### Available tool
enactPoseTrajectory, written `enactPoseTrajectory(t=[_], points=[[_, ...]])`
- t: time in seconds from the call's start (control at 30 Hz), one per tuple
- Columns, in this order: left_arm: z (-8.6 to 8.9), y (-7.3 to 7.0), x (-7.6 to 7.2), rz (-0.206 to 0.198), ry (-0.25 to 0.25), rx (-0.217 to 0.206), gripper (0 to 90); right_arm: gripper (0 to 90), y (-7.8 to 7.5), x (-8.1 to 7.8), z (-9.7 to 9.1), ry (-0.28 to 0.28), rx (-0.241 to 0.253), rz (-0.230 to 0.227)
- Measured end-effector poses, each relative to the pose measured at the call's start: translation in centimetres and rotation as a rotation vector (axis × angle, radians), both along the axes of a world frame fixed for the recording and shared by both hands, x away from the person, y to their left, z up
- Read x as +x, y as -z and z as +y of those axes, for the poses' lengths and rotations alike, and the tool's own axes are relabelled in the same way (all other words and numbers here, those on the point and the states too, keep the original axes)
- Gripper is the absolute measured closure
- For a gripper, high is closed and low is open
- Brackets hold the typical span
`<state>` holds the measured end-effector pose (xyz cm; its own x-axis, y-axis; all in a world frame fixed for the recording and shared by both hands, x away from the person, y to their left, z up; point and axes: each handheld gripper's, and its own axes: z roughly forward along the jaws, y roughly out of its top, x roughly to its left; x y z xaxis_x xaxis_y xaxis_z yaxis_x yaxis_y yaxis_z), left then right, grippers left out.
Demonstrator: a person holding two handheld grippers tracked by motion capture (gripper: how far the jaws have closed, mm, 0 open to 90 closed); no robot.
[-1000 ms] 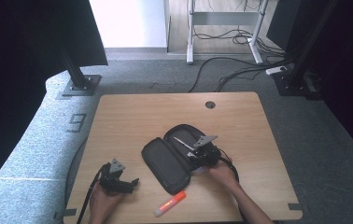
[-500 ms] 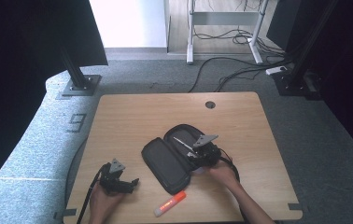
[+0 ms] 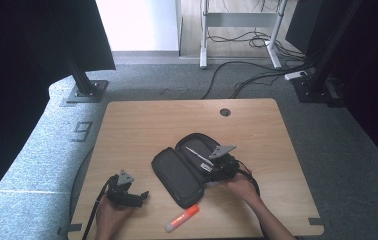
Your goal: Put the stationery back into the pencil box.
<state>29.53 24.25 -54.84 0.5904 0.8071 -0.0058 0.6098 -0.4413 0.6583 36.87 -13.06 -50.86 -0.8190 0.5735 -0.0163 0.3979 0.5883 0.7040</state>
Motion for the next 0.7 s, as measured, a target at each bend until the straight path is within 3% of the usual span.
enactPoseTrajectory(t=[0.3,0.7], points=[[0.0,0.0,0.0,0.0,0.0,0.0,0.1,36.2,-0.9,-0.5,-1.6,0.034,0.026,-0.026],[0.0,0.0,0.0,-0.001,0.0,0.0,0.2,31.8,-1.0,-1.0,-3.6,0.08,0.052,-0.017]])
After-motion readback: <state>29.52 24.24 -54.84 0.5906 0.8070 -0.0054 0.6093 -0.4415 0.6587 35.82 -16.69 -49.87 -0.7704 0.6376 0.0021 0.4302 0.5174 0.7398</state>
